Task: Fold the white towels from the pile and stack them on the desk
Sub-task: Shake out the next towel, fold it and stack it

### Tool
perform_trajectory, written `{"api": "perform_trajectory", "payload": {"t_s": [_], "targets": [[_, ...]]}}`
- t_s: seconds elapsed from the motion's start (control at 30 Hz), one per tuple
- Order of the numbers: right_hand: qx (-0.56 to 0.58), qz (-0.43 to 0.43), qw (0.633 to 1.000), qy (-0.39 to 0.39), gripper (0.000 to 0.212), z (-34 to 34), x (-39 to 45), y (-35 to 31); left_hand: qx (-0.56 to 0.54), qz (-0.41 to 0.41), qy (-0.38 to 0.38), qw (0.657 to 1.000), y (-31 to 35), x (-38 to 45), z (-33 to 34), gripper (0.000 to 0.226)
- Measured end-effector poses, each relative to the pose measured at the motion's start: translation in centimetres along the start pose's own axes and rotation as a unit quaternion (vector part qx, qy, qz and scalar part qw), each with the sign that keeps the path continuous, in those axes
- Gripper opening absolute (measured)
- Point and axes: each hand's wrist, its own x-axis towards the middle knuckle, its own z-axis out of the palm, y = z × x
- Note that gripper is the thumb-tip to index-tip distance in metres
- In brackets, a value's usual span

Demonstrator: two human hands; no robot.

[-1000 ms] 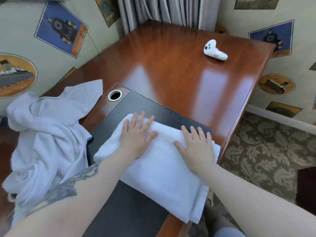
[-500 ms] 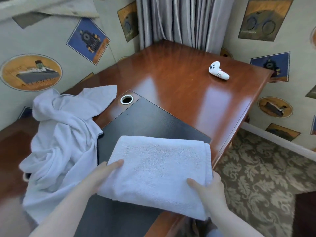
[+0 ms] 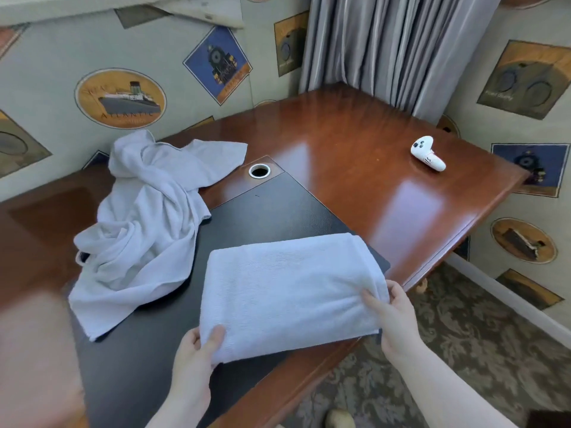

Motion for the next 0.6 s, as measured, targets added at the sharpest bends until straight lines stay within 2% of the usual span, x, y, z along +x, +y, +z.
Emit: {"api": "perform_trajectory", "payload": {"t_s": [0.07,0.13,0.2,0.27,0.33,0.4,0.43,0.5,0.6], "targets": [[-0.038,0.025,0.999,-0.003,0.018,-0.6,0.4,1.8,-0.013,-0.005,0.002,1.000,-0.7,-0.8,0.1,0.032],[-0.167,-0.032,0.985,0.028,0.026,-0.7,0.6,2.7,-0.011,0.008,0.019,1.000,-0.5,-1.2,0.0,0.036],[-0.276,-0.112,0.947,0.118,0.040,-1.0,0.7,2.6,0.015,0.041,0.052,0.998,-0.4,-1.6,-0.5,0.027],[-0.308,-0.167,0.918,0.186,0.030,-1.1,0.1,2.3,0.041,0.046,0.075,0.995,-0.4,-2.2,-0.8,0.010],[-0.339,-0.145,0.919,0.139,0.028,-0.7,-0.6,2.5,0.039,0.011,0.079,0.996,-1.0,-2.9,-0.6,0.014],[-0.337,-0.059,0.936,0.085,0.041,-0.2,-0.9,2.7,0.029,-0.011,0.084,0.996,-1.9,-3.4,-0.2,0.015],[-0.333,-0.032,0.939,0.082,0.043,0.0,-0.7,2.6,0.029,-0.007,0.085,0.996,-2.4,-3.5,0.0,0.013],[-0.358,-0.030,0.930,0.073,0.037,0.3,0.1,2.2,0.045,0.009,0.092,0.995,-3.2,-3.6,0.0,0.005],[-0.393,-0.055,0.917,0.045,0.033,0.6,1.3,1.3,0.086,0.029,0.094,0.991,-4.1,-3.8,-0.2,0.009]]}}
